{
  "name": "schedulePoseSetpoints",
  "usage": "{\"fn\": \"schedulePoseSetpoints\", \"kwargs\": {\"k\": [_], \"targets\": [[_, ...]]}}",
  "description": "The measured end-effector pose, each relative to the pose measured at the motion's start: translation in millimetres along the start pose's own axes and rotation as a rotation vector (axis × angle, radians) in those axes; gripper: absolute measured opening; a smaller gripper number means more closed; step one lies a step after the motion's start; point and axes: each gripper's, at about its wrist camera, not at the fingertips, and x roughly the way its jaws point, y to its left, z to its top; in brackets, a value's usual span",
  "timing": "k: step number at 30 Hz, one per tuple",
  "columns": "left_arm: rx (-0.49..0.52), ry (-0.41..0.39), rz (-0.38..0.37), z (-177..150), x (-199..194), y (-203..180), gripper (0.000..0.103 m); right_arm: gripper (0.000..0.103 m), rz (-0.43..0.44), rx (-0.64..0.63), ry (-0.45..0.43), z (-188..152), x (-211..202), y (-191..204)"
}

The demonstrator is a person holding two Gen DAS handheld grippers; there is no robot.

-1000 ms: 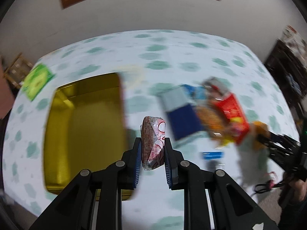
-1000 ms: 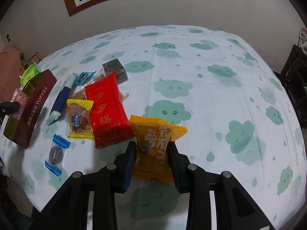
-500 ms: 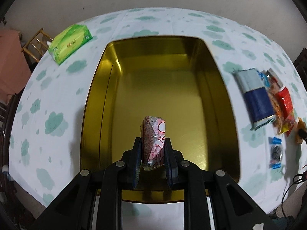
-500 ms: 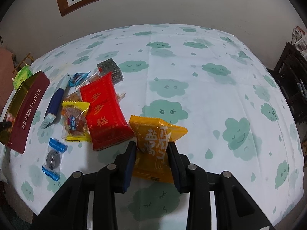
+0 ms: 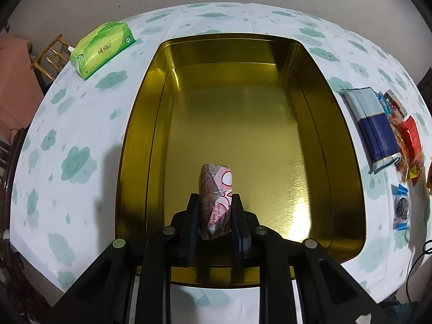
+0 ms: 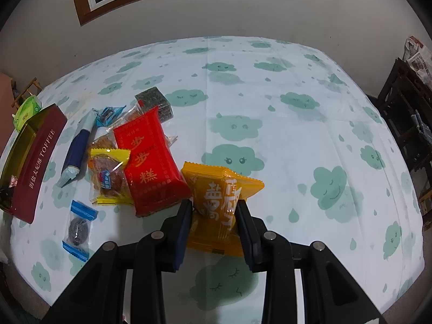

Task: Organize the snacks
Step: 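Carry the pink candy over the tin and open the left tool, then carry the orange-yellow bag into the tin and open the right tool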

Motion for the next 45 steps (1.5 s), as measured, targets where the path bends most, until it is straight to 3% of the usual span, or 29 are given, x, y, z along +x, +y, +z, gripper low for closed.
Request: {"fn": "schedulePoseSetpoints", "kwargs": {"k": [7, 14, 18, 20, 22, 28, 33, 39, 45], "targets": [[0.017, -0.006, 0.013, -1, 0, -2, 0.024, 0.034, -0.007, 0.0, -0.034, 6, -15, 2], [0.037, -0.037, 0.027, 0, -6, -5, 0.043, 0.034, 0.002, -0.025, -0.066, 15, -30, 14], [0.044, -0.063, 0.029, 2, -13, -5, 0.045, 0.034, 0.025, -0.049, -0.085, 21, -39, 28], [0.041, -0.086, 0.016, 2, -19, -4, 0.053, 0.034, 0.048, -0.068, -0.095, 24, -44, 38], [0.032, -0.114, 0.01, 2, -28, -3, 0.06, 0.034, 0.069, -0.095, -0.105, 27, -49, 52], [-0.027, -0.189, 0.007, 4, -57, 16, 0.062, 0.034, 0.145, -0.193, -0.111, 32, -54, 106], [-0.114, -0.222, 0.028, 0, -72, 46, 0.063, 0.034, 0.257, -0.269, -0.091, 33, -55, 163], [-0.222, -0.219, 0.08, -20, -75, 81, 0.066, 0.034, 0.379, -0.366, -0.07, 28, -58, 232], [-0.271, -0.19, 0.099, -37, -68, 103, 0.066, 0.034, 0.425, -0.444, -0.036, 18, -52, 283]]}}
